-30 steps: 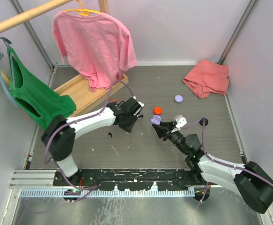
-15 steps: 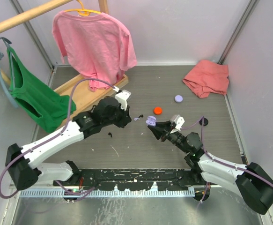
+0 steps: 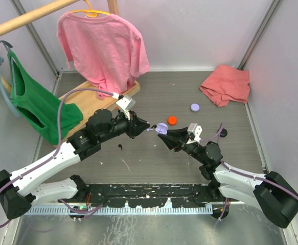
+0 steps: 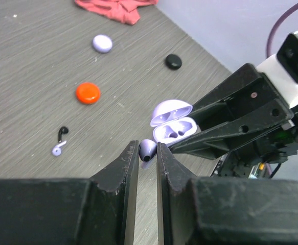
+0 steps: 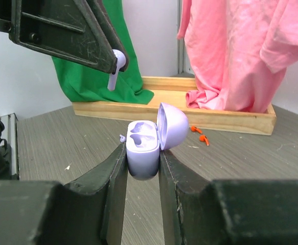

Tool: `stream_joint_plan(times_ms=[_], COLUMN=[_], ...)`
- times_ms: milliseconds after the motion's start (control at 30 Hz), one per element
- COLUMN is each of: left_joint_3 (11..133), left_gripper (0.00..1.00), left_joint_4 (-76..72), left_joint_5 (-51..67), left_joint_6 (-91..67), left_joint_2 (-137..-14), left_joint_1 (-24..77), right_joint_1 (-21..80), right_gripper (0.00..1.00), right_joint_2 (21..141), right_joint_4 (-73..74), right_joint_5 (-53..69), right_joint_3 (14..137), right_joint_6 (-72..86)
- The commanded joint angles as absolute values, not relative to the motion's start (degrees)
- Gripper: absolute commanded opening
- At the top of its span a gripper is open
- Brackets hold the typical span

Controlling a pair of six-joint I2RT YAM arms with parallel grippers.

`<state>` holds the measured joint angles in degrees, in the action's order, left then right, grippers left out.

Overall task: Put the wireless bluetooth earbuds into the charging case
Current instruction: Place the earbud in the charging case.

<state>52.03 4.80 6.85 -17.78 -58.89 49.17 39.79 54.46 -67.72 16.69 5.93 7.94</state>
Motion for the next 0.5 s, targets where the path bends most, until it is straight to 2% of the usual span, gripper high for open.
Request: stream_joint_plan(times_ms=[0,467], left_joint_3=[51.63,49.00], left_gripper=[0.17,0.17], left_joint_4=[-6.68,-18.32], left_joint_5=[10.73,15.89], left_joint_6=[-20.81,-27.69], left_joint_2=[-58.39,-60.56], left_joint_1=[49.30,49.30], right_joint_1=[40.16,40.23], right_gripper=[0.02,0.02], right_joint_2=[55.46,57.79], right_joint_4=[-76.37,-81.17], right_joint_5=[19.38,21.79], right_joint_3=[9.30,11.97], right_joint_6=[7.72,7.19])
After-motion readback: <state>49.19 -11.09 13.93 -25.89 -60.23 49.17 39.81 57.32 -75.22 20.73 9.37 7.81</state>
